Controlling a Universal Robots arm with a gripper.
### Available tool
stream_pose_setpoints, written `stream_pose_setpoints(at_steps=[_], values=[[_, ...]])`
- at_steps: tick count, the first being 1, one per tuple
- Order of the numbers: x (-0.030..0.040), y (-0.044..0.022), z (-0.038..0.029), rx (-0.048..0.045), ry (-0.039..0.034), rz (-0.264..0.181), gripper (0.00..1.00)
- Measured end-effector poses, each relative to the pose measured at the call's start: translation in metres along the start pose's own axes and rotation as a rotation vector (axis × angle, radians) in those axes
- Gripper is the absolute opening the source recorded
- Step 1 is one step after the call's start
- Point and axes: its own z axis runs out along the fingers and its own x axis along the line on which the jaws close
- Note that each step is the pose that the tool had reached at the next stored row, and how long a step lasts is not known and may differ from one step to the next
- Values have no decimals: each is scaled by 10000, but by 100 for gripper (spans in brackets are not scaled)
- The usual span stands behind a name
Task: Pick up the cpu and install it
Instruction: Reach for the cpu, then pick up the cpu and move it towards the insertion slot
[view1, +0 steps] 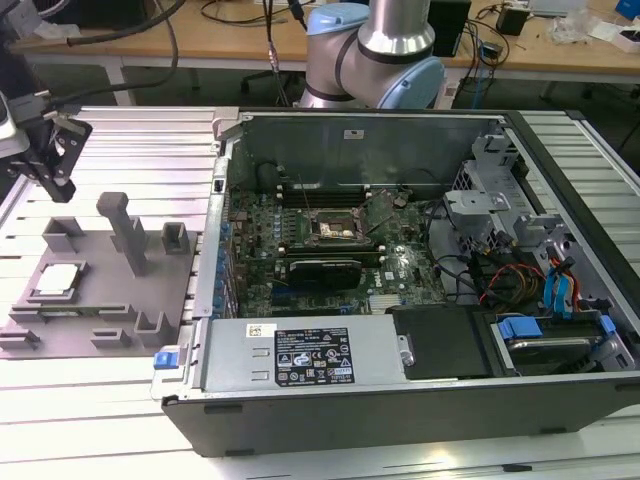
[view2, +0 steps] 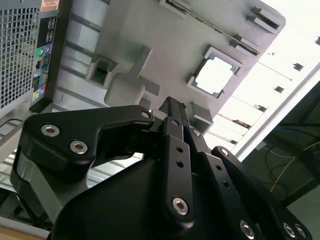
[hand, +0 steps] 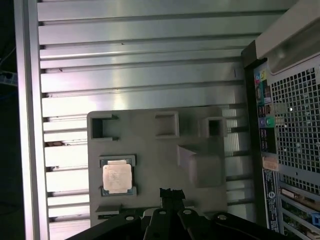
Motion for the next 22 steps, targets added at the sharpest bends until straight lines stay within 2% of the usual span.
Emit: stream_pose_setpoints(at_steps=[5,9,22], values=[[64,-9,95,1,1,0,11],[133,-19,208,0,1,0,11],[137,-20,221,1,1,0,11]])
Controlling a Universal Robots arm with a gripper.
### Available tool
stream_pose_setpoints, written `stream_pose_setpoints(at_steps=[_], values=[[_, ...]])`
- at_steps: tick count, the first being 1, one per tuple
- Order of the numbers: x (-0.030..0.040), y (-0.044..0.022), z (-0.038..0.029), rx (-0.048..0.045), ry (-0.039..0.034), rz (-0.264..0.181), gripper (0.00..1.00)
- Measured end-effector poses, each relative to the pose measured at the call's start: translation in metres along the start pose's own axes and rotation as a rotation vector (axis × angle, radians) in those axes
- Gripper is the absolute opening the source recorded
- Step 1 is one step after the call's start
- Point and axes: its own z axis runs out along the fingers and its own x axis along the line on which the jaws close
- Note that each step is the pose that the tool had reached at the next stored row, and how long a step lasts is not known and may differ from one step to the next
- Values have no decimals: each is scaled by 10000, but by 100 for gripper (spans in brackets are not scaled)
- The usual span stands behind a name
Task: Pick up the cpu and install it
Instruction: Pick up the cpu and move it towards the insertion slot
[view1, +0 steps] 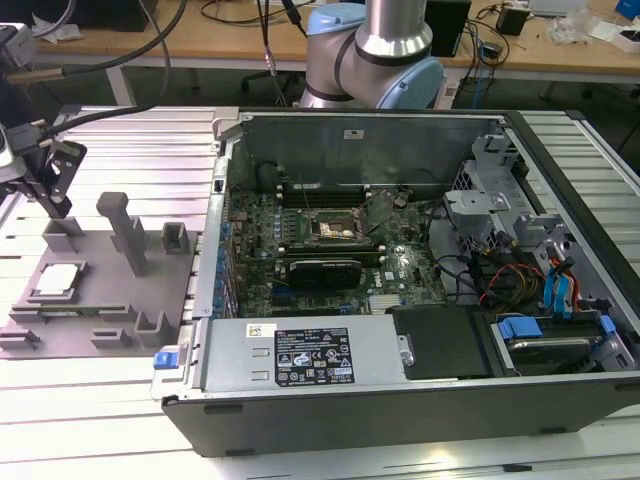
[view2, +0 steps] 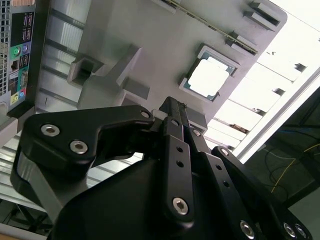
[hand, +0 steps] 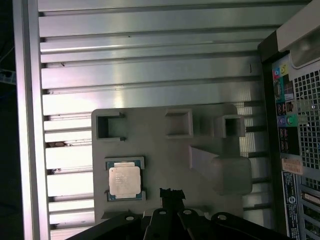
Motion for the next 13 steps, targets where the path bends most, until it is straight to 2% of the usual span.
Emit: stream_pose_setpoints(at_steps=[3,5,7,10,13], values=[[5,0,4,-3,-4,1,11],[54,-5,26,-2,-2,1,11],[71,-8,61,0,0,0,11],[119,-18,164,0,0,1,11],[168,-29,229,0,0,1,11]])
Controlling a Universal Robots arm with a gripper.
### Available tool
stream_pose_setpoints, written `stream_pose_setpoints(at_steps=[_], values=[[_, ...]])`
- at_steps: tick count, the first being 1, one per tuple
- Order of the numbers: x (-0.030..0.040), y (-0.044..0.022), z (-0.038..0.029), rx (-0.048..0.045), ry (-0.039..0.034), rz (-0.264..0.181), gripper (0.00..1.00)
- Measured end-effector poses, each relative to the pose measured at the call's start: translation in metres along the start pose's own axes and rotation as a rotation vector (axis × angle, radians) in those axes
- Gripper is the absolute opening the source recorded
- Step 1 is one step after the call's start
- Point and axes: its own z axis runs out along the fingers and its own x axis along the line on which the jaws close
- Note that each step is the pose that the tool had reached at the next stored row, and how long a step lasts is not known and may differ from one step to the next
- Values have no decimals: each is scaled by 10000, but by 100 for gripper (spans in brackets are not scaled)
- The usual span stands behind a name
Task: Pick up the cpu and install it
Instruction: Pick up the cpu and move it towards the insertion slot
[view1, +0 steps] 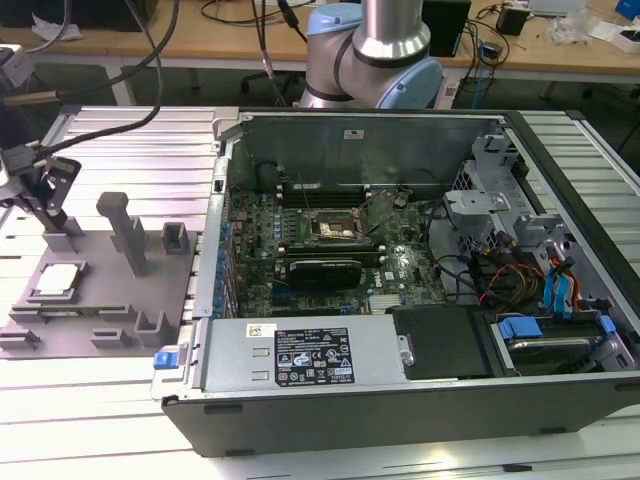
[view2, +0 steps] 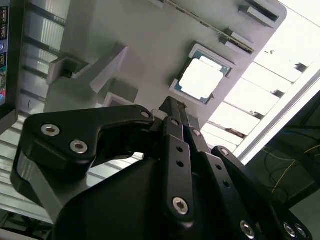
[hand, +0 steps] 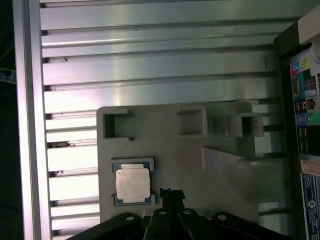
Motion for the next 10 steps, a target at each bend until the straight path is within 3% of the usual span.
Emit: stream_pose_setpoints(at_steps=[10], values=[[182,-71,201,-1,0,-1,11]])
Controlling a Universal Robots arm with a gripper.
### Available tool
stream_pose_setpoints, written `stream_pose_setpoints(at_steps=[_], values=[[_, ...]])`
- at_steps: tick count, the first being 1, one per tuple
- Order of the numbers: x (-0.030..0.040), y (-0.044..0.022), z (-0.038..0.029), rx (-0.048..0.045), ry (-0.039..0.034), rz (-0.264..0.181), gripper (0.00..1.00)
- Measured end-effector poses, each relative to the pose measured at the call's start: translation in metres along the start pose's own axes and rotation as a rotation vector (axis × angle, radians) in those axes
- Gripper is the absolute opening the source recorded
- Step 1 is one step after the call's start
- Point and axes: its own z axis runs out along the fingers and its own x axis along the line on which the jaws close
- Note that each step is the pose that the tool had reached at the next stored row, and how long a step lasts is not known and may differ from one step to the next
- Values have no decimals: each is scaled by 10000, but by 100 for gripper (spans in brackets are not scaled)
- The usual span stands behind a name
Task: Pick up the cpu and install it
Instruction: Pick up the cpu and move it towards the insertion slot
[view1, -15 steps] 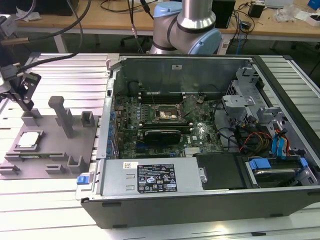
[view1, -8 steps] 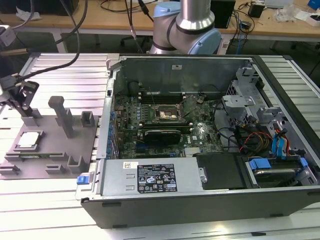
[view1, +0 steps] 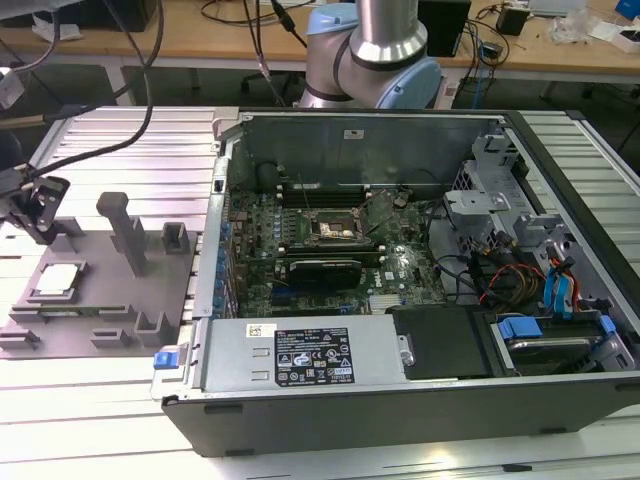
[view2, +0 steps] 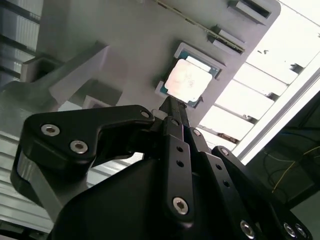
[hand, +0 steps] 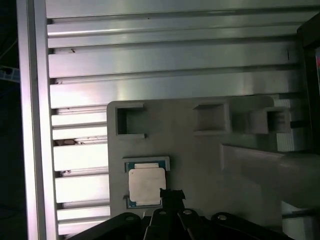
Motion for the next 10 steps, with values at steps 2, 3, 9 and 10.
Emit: stream_pose_setpoints(at_steps=[2,3,9,10], values=[[24,-34,47,0,0,0,11],[33,-51,69,0,0,0,11],[73,-95,180,1,0,1,11],[80,-98,196,1,0,0,11]])
